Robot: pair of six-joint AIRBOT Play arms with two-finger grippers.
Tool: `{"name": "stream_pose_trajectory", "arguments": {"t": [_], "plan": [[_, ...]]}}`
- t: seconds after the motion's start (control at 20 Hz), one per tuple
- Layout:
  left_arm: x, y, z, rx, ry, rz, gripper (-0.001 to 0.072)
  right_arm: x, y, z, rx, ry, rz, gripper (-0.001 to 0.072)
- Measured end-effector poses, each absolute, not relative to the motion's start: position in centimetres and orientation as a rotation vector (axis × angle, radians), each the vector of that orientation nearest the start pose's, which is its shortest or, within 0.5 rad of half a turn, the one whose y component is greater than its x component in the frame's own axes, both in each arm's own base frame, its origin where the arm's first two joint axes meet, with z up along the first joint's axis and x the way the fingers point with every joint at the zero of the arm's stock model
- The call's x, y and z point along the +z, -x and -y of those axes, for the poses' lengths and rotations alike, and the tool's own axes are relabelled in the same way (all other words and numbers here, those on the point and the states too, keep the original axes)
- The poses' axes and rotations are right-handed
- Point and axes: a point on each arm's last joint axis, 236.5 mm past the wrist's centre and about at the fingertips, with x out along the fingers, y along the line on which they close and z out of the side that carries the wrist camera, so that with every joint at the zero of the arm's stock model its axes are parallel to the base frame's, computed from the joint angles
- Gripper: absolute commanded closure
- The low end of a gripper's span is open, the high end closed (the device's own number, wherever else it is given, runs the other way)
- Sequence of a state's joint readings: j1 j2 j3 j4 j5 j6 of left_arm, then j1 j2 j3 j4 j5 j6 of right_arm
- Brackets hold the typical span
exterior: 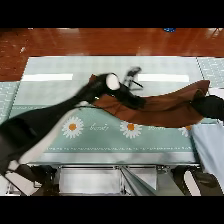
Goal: Fold the shirts.
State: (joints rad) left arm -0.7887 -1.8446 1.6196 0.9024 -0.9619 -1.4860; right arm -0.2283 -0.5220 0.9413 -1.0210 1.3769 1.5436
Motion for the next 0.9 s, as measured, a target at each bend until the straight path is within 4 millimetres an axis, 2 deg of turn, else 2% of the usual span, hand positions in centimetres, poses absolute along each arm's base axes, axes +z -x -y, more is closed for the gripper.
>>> {"name": "stream_pose_trajectory", "arguments": {"t": [0.1,0.2,0.3,0.4,0.5,0.6,0.75,0.85,0.9], "plan": [[-4.0,-27.1,50.0,-1.034,0.105,-1.365,0.0690,17.2,-23.8,-7.2,0.258,-0.441,-0.869,0.0681],[-4.4,-25.3,51.4,-1.070,0.103,-1.397,0.0690,17.4,-23.5,-7.3,0.262,-0.445,-0.866,0.0681],[-4.4,-25.5,51.5,-1.075,0.114,-1.409,0.0690,17.5,-23.4,-7.5,0.266,-0.449,-0.863,0.0681],[-3.8,-27.3,50.1,-1.054,0.144,-1.431,0.0690,17.6,-23.4,-7.6,0.270,-0.455,-0.859,0.0681],[-2.5,-30.4,47.1,-1.015,0.181,-1.435,0.0690,17.9,-23.5,-7.9,0.282,-0.466,-0.851,0.0681],[0.0,-34.1,43.0,-0.977,0.223,-1.411,0.0690,17.8,-24.1,-8.3,0.301,-0.481,-0.856,0.0681],[5.1,-39.3,35.3,-0.881,0.264,-1.306,0.0690,17.4,-25.9,-10.6,0.392,-0.504,-0.878,0.0681],[9.3,-41.0,29.6,-0.812,0.286,-1.210,0.0690,16.7,-28.0,-13.0,0.461,-0.518,-0.893,0.0681],[11.0,-40.8,27.1,-0.786,0.289,-1.175,0.0690,16.1,-29.3,-14.6,0.497,-0.524,-0.905,0.0681]]}}
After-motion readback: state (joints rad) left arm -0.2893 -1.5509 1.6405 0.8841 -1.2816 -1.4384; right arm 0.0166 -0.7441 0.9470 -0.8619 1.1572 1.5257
